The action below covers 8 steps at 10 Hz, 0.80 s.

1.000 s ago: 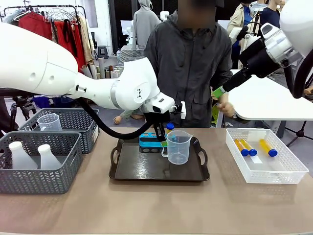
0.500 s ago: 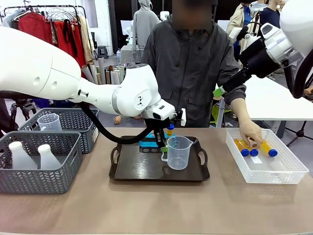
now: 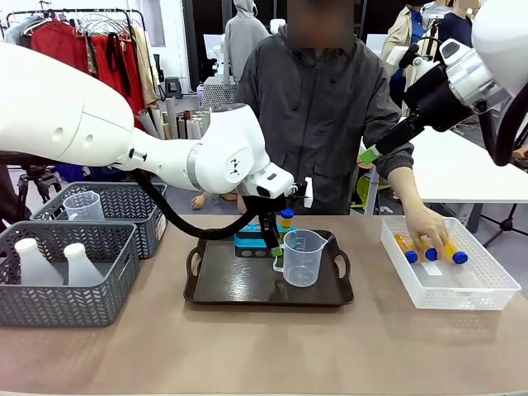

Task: Prepare the laboratory tools.
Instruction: Pick up one Large Measuring Cup and place it on the Handle tray, then pick up one Small flask and place it on the Handle tray.

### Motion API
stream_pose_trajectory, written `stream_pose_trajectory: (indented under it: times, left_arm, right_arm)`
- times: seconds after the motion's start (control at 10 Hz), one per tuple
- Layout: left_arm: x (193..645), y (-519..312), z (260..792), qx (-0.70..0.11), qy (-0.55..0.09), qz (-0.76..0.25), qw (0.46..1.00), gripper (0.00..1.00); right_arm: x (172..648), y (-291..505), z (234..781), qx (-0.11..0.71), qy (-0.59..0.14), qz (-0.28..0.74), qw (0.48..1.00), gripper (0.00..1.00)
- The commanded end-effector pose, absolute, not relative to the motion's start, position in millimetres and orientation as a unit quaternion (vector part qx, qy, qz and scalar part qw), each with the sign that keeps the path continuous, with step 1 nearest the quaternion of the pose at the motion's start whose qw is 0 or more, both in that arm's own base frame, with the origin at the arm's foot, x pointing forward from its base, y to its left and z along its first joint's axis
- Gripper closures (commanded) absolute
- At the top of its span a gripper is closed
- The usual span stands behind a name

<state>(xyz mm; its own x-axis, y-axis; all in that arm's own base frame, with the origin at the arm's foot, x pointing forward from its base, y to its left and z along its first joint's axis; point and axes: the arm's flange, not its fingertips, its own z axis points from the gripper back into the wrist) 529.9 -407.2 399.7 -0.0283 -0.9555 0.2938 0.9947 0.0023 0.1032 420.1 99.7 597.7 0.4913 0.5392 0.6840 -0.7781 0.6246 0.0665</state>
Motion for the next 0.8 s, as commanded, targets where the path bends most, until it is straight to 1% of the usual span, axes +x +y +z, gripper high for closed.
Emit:
stream_pose_trajectory:
  times: [0.0,0.4,0.7]
  left_arm:
    - [518.3,-393.9,410.6,-0.063,-0.158,-0.704,0.690,0.00]
    - [514.5,-380.7,428.6,-0.060,-0.175,-0.694,0.695,0.00]
    - [507.0,-358.9,464.3,-0.046,-0.184,-0.674,0.714,0.00]
  right_arm:
    - [420.2,99.0,597.8,0.187,-0.320,0.395,0.840,0.00]
    - [420.2,99.0,597.8,0.187,-0.320,0.395,0.840,0.00]
    - [420.2,99.0,597.8,0.187,-0.320,0.395,0.840,0.00]
